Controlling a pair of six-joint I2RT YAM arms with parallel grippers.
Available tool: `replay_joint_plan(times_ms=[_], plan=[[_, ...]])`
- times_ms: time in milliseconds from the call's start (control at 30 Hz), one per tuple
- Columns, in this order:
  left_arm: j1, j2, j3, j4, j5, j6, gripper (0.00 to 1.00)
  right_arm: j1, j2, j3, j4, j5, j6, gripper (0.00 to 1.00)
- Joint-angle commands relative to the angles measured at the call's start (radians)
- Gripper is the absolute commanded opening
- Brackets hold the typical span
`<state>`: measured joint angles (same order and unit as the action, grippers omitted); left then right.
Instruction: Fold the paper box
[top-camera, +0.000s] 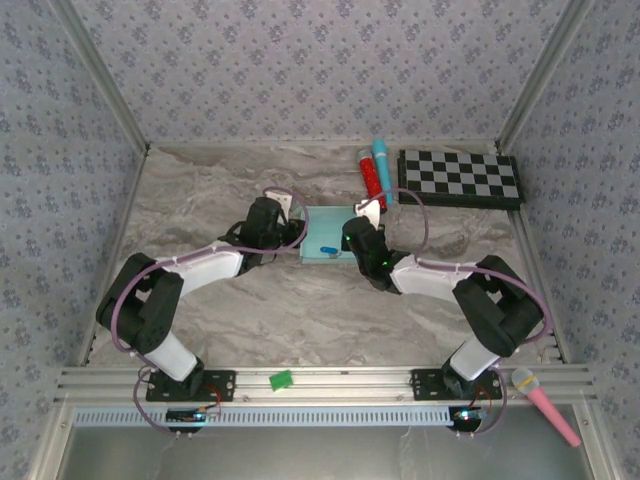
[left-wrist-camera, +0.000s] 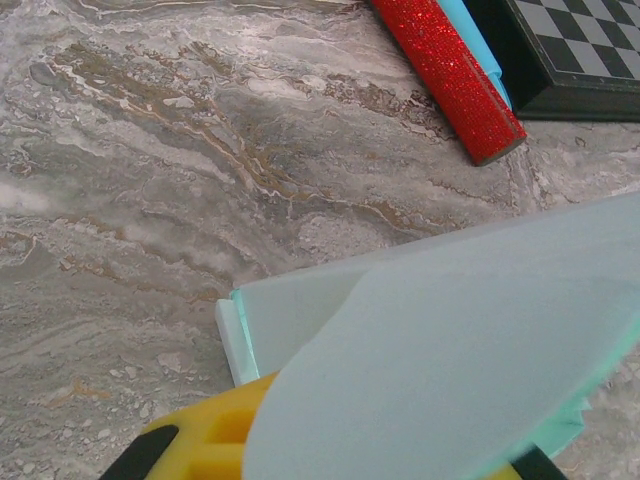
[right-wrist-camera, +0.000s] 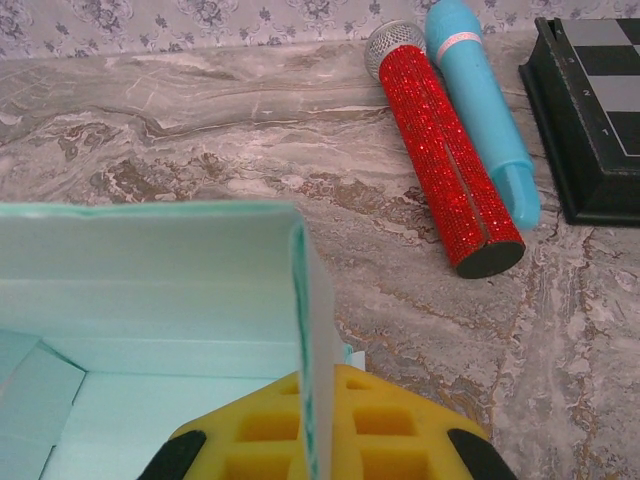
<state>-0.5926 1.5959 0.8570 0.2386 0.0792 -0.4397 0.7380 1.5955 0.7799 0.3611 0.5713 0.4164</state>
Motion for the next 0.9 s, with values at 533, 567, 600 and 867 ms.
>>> replay_joint_plan(times_ms=[533,567,600,867], plan=[[-0.063,-0.023,-0.123,0.105,-0.07,0.001,0.13,0.07,0.008,-0.106,0.203,0.108,0.002,0.04],[-0.064,-0.025,-0.127,0.11,-0.073,0.001,0.13,0.073,0.007,-0.108,0.199,0.11,0.004,0.04],[-0.066,-0.027,-0.132,0.113,-0.075,0.001,0.13,0.076,0.007,-0.109,0.198,0.112,0.005,0.04],[-0.088,-0.033,-0.161,0.127,-0.097,0.006,0.14,0.109,0.008,-0.129,0.188,0.141,0.019,0.04]])
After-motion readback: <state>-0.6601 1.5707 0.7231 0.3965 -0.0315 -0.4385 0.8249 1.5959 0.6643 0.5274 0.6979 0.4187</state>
